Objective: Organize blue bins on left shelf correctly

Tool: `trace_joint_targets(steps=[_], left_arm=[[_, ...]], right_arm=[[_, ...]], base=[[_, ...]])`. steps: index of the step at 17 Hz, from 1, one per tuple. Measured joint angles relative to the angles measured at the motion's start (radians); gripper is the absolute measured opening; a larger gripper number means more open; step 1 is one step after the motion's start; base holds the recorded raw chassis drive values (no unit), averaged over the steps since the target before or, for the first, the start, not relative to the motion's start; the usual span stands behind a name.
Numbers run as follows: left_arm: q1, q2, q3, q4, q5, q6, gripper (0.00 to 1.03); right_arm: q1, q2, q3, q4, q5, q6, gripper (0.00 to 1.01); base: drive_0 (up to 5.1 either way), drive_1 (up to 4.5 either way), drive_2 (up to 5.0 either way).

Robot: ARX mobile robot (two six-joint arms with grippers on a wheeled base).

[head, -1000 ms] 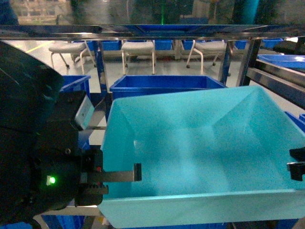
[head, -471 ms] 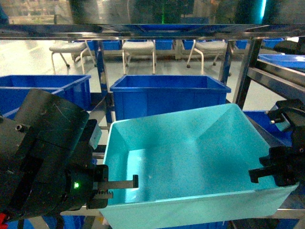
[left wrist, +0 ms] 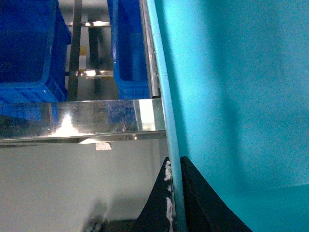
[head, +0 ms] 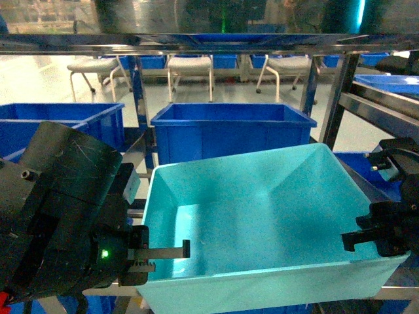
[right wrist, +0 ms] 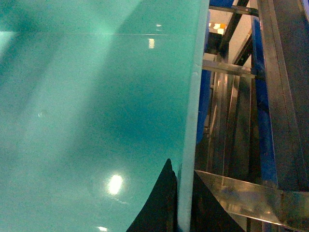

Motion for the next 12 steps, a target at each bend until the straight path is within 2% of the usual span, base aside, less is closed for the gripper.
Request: trace_joint_targets(steps=[3,6,9,12], left_arm=[[0.024,0.057,0.075,-0.025,0.018,0.017,0.02],[0.04,0.134,0.166,-0.072,0.029,0.034,0.02],[0.048,0.188,0.234,-0.084,0.027,0.043,0.02],[0.054,0.264,0.333,-0.106,0.025,0.07,0.02]], right_arm=[[0.01,0.052,0.046,-0.016,0.013,0.018,0.02],[0.021,0.119,0.142,-0.07,0.031,0.035,0.02],[0.025,0.166,0.215,-0.107,0.033,0.039,0.02],[0.018,0.243,0.338,-0.185,0.047,0.039,0.02]], base=[[0.0,0.0,0.0],[0.0,0.0,0.0],[0.0,0.0,0.0],[0.0,0.0,0.0]])
